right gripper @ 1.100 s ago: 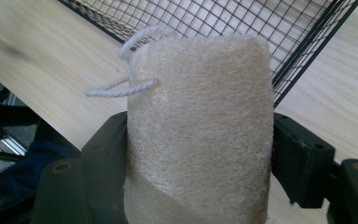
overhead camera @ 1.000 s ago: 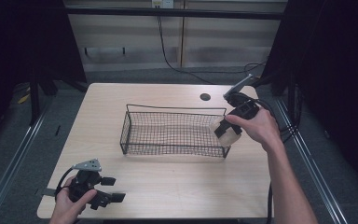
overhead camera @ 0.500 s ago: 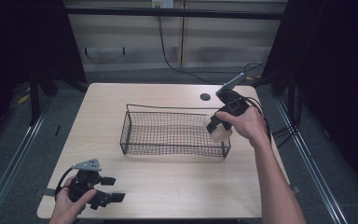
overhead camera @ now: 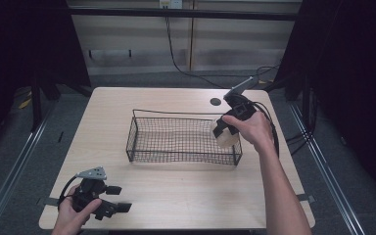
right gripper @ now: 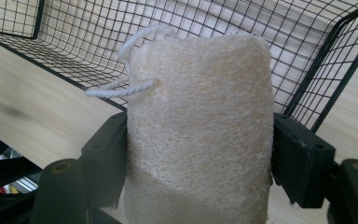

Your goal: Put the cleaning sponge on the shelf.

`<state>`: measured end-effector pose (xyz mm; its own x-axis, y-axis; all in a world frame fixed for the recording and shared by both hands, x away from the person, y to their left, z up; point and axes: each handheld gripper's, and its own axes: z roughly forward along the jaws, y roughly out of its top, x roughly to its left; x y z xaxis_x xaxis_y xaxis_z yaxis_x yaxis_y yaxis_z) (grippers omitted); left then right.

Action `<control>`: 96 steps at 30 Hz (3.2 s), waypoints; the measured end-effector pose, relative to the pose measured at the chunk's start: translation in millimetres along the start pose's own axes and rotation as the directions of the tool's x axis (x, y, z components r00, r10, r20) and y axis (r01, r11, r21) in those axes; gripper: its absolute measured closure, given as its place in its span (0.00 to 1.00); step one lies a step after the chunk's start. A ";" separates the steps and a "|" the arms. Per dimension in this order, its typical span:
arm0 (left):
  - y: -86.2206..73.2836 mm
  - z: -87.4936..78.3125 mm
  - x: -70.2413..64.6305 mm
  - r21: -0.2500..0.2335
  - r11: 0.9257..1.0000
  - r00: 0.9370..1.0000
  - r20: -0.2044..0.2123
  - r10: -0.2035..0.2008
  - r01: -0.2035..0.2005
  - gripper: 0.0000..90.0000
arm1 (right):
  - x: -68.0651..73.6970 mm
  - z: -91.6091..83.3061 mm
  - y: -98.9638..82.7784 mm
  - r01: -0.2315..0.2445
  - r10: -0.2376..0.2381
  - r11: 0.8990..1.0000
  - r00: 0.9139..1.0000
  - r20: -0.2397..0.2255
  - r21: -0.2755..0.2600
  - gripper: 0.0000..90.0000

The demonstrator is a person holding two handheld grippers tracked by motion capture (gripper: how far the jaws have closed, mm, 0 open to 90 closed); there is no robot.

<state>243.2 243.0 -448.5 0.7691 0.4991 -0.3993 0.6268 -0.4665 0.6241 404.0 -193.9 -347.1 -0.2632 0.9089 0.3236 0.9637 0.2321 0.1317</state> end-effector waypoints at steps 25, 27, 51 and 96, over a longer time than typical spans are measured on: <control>-0.6 0.3 0.6 -0.004 1.000 1.000 -0.005 -0.005 0.005 0.21 | -11.0 39.8 8.3 -0.128 0.130 0.991 0.990 0.062 -0.030 0.30; -0.6 0.3 0.5 -0.004 1.000 1.000 -0.004 -0.005 0.005 0.21 | -11.5 42.7 8.3 -0.133 0.135 0.991 0.989 0.063 -0.023 0.30; -0.4 -0.1 0.4 0.000 1.000 1.000 -0.001 -0.005 0.005 0.21 | -19.5 75.5 4.1 -0.204 0.201 0.979 0.969 0.144 0.008 0.30; -0.1 -0.3 0.3 0.000 1.000 1.000 -0.001 -0.002 0.002 0.21 | -18.1 92.6 0.6 -0.246 0.237 0.969 0.948 0.212 0.014 0.27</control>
<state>243.4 243.5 -448.5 0.7677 0.5008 -0.3999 0.6284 -0.4658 0.6230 413.5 -178.1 -439.6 -0.0115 0.9902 0.1394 0.9994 0.0068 0.0348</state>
